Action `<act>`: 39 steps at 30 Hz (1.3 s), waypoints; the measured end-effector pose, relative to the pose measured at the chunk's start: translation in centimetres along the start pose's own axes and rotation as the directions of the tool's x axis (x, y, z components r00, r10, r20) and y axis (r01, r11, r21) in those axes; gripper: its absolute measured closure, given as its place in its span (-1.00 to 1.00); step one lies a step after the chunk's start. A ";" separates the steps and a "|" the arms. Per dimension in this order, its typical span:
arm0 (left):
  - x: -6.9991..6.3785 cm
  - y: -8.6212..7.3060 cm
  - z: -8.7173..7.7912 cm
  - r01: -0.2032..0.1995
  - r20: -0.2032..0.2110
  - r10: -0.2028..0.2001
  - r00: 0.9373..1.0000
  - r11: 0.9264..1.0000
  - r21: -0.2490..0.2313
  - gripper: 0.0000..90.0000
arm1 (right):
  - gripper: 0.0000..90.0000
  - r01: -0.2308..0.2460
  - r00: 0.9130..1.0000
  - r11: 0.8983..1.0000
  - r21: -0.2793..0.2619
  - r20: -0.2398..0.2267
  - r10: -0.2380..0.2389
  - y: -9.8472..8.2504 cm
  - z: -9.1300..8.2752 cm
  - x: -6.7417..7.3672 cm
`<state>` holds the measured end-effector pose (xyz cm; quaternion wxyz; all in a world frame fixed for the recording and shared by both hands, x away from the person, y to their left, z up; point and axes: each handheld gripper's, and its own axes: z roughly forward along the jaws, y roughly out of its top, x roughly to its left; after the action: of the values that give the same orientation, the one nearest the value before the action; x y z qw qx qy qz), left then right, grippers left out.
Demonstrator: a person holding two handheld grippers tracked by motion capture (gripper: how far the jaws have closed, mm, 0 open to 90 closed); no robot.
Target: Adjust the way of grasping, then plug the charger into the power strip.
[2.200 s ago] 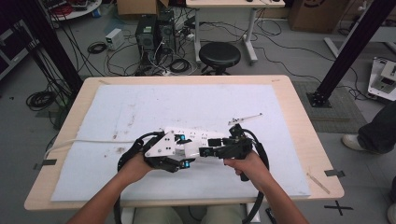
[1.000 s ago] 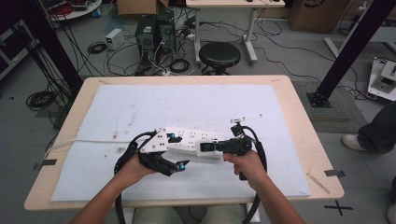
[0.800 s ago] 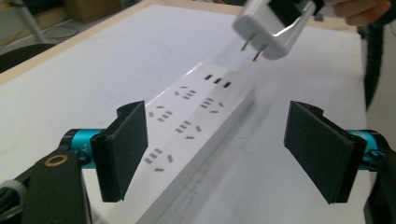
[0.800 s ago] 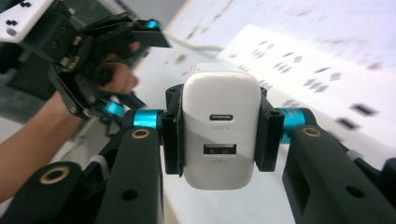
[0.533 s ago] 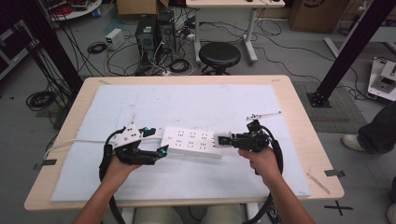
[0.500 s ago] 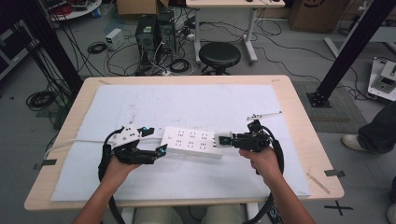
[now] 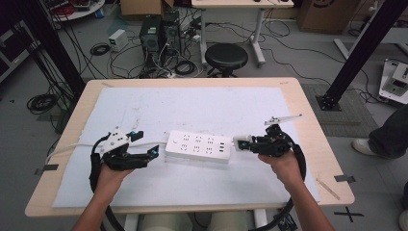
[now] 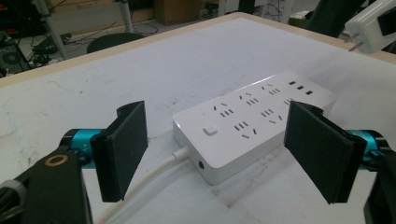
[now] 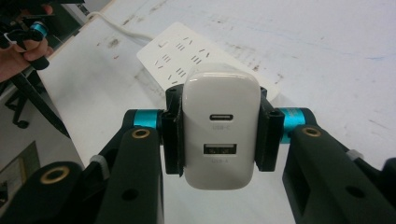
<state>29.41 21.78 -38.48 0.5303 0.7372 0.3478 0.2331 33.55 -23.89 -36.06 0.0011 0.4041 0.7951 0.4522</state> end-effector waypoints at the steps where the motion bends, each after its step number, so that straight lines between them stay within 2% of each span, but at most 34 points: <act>1: 0.1 0.0 -0.1 0.003 -0.004 -0.003 1.000 1.000 -0.002 -0.52 | 0.41 0.004 1.000 1.000 0.001 0.006 -0.004 0.0 -0.1 -0.1; 9: 0.3 -0.5 -0.6 0.016 -0.018 -0.016 1.000 1.000 0.002 -0.52 | 0.41 0.045 0.998 0.999 0.025 0.035 -0.046 0.3 -1.0 -0.2; 19: 0.6 -0.9 -1.1 0.023 -0.022 -0.023 1.000 1.000 -0.004 -0.52 | 0.41 0.099 0.993 0.993 0.065 0.057 -0.103 1.5 -0.7 0.3; 27: 1.1 -1.4 -1.5 0.033 -0.029 -0.033 0.999 0.999 -0.007 -0.52 | 0.41 0.164 0.984 0.980 0.117 0.058 -0.171 3.6 0.5 0.9; 34: 1.3 -1.9 -1.6 0.040 -0.031 -0.041 0.999 0.999 -0.009 -0.52 | 0.41 0.229 0.969 0.960 0.164 0.055 -0.240 5.2 1.8 1.5; 39: 1.7 -2.0 -1.7 0.041 -0.034 -0.041 0.999 0.999 -0.010 -0.52 | 0.41 0.258 0.961 0.947 0.192 0.055 -0.273 6.0 2.6 1.8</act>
<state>28.79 24.48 -39.86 0.5322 0.7234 0.3708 0.2365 37.13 -19.27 -32.62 0.0567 0.3097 0.8797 0.3564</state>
